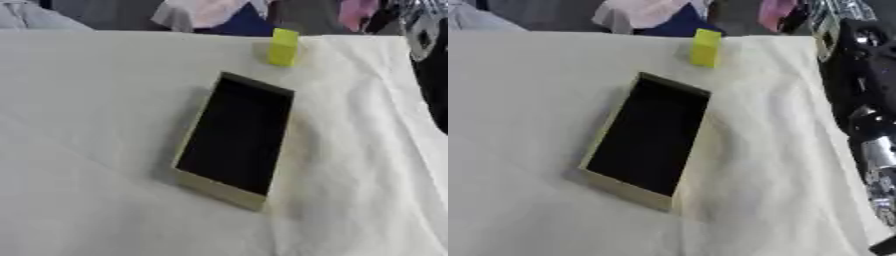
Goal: Pick up objects on the table and place them in the box.
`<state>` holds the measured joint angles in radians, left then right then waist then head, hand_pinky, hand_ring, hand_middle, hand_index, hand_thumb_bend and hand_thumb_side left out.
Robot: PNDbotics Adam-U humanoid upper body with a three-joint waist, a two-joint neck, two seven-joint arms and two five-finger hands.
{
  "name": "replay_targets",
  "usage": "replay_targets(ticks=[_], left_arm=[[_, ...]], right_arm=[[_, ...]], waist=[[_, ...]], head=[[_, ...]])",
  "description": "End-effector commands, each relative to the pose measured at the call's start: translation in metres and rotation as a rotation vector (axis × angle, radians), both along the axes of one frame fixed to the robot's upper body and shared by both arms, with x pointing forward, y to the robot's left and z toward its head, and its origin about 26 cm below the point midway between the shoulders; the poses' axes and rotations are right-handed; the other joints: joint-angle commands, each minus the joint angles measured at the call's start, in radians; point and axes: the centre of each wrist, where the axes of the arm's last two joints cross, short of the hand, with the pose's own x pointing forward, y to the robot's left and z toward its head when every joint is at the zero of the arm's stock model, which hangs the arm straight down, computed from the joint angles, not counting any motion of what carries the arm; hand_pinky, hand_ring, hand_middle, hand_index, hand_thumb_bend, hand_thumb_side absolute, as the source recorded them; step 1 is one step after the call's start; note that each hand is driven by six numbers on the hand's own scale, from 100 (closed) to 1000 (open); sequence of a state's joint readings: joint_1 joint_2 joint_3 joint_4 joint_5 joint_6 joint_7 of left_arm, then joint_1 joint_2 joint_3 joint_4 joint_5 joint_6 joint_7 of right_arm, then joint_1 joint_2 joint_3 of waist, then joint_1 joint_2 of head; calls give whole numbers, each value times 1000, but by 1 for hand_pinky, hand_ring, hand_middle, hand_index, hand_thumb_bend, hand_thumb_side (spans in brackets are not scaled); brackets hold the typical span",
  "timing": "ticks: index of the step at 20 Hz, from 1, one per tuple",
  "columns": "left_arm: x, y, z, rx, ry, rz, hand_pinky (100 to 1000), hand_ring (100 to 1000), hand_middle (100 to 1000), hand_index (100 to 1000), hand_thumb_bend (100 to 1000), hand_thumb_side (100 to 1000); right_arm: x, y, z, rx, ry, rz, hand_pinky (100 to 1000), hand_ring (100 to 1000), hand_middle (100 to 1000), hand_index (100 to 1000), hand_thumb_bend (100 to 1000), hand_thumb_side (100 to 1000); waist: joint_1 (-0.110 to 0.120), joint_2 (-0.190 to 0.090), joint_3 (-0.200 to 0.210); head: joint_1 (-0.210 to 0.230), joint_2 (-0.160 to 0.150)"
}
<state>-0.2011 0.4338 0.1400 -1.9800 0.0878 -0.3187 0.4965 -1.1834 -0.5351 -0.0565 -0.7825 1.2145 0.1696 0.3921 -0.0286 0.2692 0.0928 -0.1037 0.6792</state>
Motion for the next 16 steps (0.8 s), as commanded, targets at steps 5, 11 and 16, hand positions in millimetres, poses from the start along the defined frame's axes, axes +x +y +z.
replay_targets(ticks=[5,11,16], left_arm=[[-4,4,11,37,-28,8,687,738,748,849,325,732],[-3,4,12,39,-30,5,687,738,748,849,327,731],[-3,4,12,40,-27,3,687,738,748,849,327,732]], right_arm=[[-30,-12,27,-50,-41,262,653,567,528,592,131,100],[-52,15,27,-92,-55,464,639,560,525,585,107,100],[-63,46,28,-109,-34,618,642,562,528,588,100,100]], waist=[[-4,-26,-6],[-3,-29,-11],[1,-33,-16]], head=[[13,13],[22,33],[38,54]])
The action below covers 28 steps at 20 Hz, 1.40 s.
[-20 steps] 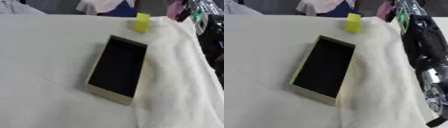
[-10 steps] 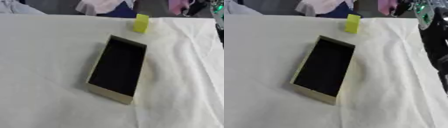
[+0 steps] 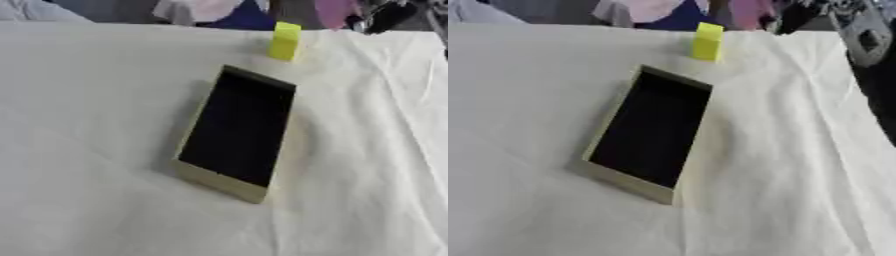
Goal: Pick up objects on the table and place them in the box.
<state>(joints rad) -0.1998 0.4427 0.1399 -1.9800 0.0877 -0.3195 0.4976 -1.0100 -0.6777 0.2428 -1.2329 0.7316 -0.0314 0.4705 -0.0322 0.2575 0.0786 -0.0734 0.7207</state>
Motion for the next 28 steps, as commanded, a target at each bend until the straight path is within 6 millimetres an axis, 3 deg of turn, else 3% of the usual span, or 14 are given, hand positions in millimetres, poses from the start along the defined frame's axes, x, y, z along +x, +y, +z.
replay_targets(ticks=[1,11,28], left_arm=[[-3,3,11,32,-26,0,687,738,748,849,327,732],[-3,2,9,33,-18,-5,688,739,748,848,329,729],[-4,3,7,38,-7,-7,688,739,749,848,331,723]], right_arm=[[-13,14,19,-37,-26,86,645,564,528,590,111,100],[-16,59,12,-151,85,263,646,573,535,599,110,100],[-9,81,-19,-178,191,354,611,555,527,591,100,100]], waist=[[5,-22,-3],[3,-34,-6],[2,-60,-2]], head=[[9,16],[8,27],[-1,43]])
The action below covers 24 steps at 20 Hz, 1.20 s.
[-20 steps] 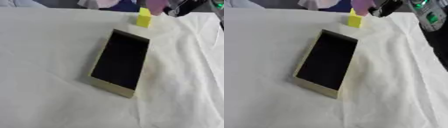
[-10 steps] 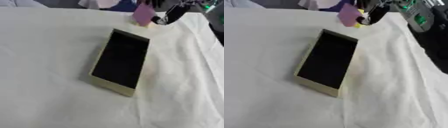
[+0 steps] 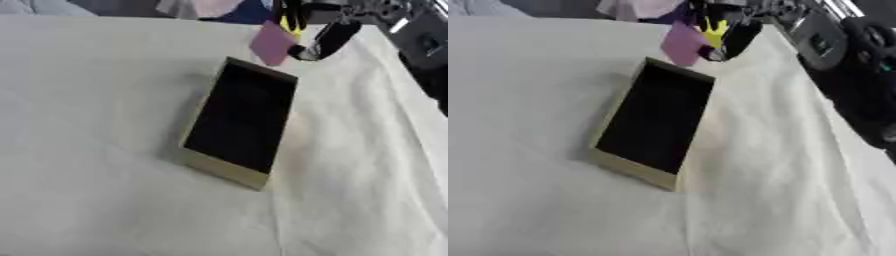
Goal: Pick up objects on the table and place them in the box.
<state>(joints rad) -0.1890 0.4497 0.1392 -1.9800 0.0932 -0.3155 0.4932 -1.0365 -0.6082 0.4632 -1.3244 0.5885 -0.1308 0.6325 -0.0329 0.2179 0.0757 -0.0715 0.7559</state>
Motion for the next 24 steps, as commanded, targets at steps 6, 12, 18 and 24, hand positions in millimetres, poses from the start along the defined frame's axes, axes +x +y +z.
replay_targets(ticks=[6,12,18,24], left_arm=[[-3,1,9,31,-21,-7,688,739,749,847,330,723],[-3,0,7,31,-14,-13,687,739,749,847,330,723],[-3,0,7,34,-13,-18,687,739,749,846,328,723],[-3,0,7,36,-11,-19,687,739,749,845,329,722]], right_arm=[[1,0,3,-16,-12,9,614,561,536,611,100,142],[3,13,-13,27,59,38,622,561,510,617,100,206],[4,33,-19,37,61,66,606,528,453,574,100,294],[6,32,-28,57,81,68,630,534,449,573,100,398]], waist=[[3,-21,1],[3,-24,2],[-2,-25,4],[-4,-27,5]], head=[[-5,8],[-9,14],[-15,14],[-18,14]])
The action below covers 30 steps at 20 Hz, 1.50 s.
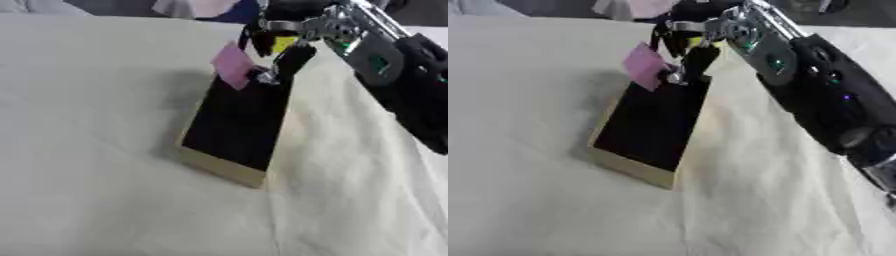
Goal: Pick up objects on the table and place them in the box.
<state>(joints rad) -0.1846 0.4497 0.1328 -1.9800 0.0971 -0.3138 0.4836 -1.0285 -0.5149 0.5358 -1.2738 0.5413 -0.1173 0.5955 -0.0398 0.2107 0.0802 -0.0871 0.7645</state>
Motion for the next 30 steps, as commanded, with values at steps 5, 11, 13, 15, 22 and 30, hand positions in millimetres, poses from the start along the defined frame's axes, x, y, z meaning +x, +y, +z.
replay_targets(ticks=[5,11,13,15,22,30], left_arm=[[-3,1,9,29,-23,-5,687,739,749,845,329,720],[-3,1,9,26,-25,-2,687,739,749,845,329,721],[-3,1,9,27,-27,-3,687,739,749,845,330,719],[-3,2,9,27,-28,-2,687,739,749,845,330,720],[-3,2,9,25,-27,-2,687,740,749,845,329,720],[-3,2,9,29,-27,-4,687,741,750,845,328,719]], right_arm=[[1,-9,10,-39,15,5,662,571,481,610,100,323],[3,-18,13,-166,37,36,746,710,593,646,100,526],[5,-21,11,-198,55,48,795,766,665,697,100,602],[6,-25,10,-233,75,54,827,801,704,752,100,636],[7,-34,16,-302,116,76,887,869,743,897,115,676],[6,-37,17,-314,105,78,891,870,751,904,152,637]], waist=[[6,-21,1],[7,-18,0],[8,-17,0],[8,-17,-1],[10,-17,-3],[12,-18,-4]], head=[[-1,5],[-4,5],[-4,5],[-5,5],[-9,5],[-14,5]])
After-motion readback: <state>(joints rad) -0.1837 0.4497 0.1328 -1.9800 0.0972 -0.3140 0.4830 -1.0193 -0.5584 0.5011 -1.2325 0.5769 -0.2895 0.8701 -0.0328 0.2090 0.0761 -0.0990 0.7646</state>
